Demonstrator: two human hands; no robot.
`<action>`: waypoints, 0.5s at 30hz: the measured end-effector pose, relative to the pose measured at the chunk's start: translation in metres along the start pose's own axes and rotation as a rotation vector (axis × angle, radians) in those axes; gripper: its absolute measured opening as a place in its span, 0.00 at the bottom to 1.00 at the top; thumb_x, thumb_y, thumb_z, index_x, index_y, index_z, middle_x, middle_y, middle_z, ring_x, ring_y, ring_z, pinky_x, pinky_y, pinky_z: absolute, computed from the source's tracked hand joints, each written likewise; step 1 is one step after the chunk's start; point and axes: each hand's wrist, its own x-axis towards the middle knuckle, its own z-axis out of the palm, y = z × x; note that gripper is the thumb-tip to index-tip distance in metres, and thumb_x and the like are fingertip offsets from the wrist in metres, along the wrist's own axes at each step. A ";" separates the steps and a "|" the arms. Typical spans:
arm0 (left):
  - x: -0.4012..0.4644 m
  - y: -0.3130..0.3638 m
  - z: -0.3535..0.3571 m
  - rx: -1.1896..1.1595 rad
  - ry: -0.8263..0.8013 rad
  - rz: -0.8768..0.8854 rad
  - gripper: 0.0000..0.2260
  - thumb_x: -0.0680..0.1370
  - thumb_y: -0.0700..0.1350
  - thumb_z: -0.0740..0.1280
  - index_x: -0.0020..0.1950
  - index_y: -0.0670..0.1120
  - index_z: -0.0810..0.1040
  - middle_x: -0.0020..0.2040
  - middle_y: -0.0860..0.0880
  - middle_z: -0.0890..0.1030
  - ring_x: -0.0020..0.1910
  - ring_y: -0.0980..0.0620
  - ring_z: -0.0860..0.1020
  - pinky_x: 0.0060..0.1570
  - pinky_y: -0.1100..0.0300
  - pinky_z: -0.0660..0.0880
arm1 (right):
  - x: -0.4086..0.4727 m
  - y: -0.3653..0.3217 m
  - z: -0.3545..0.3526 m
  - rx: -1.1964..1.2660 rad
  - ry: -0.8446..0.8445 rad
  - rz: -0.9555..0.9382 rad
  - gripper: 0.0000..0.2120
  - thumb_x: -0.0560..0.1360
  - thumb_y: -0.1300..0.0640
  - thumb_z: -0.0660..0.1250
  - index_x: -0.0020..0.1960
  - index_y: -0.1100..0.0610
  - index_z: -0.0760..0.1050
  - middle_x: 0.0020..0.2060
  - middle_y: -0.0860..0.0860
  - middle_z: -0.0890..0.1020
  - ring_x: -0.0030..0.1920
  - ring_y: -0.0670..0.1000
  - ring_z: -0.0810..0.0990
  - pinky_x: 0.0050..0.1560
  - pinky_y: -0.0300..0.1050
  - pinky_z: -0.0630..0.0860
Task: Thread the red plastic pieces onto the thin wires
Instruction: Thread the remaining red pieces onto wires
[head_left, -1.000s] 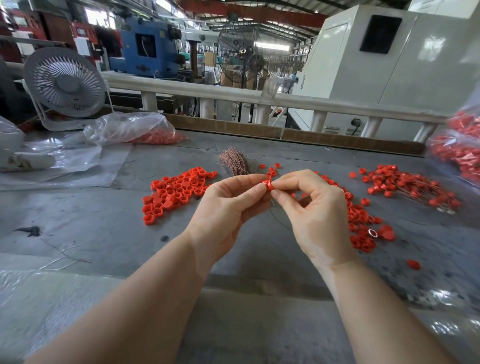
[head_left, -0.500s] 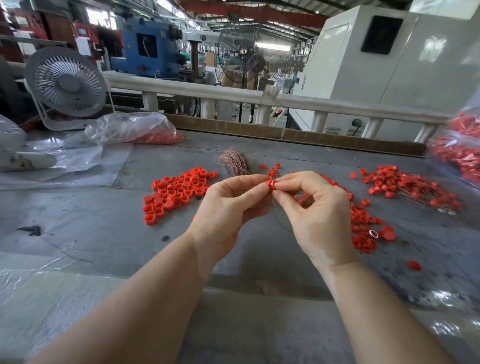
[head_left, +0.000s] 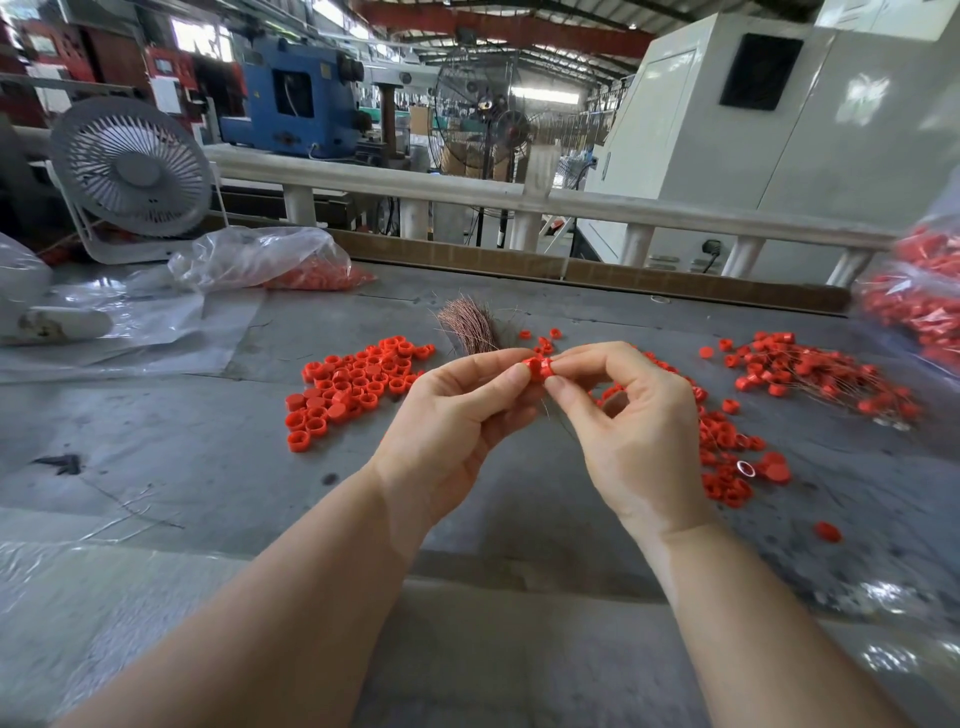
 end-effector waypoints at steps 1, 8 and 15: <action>0.001 0.000 0.000 -0.017 0.010 -0.006 0.07 0.66 0.40 0.67 0.35 0.46 0.85 0.33 0.50 0.83 0.31 0.59 0.80 0.34 0.68 0.78 | 0.000 0.000 0.000 0.009 0.008 0.026 0.07 0.69 0.66 0.72 0.39 0.54 0.79 0.36 0.45 0.81 0.38 0.43 0.77 0.39 0.27 0.67; 0.003 -0.001 -0.002 -0.118 0.066 -0.027 0.07 0.67 0.37 0.67 0.44 0.41 0.80 0.33 0.48 0.82 0.31 0.57 0.80 0.33 0.68 0.77 | 0.000 -0.003 0.000 0.063 -0.029 0.214 0.13 0.73 0.64 0.68 0.38 0.47 0.72 0.30 0.49 0.78 0.23 0.48 0.73 0.28 0.39 0.69; 0.003 0.000 -0.002 -0.192 0.080 -0.044 0.08 0.73 0.32 0.63 0.45 0.40 0.80 0.34 0.45 0.82 0.32 0.55 0.81 0.34 0.68 0.78 | -0.001 0.000 0.002 0.136 -0.168 0.355 0.11 0.77 0.64 0.63 0.40 0.51 0.69 0.35 0.52 0.83 0.23 0.50 0.79 0.21 0.30 0.64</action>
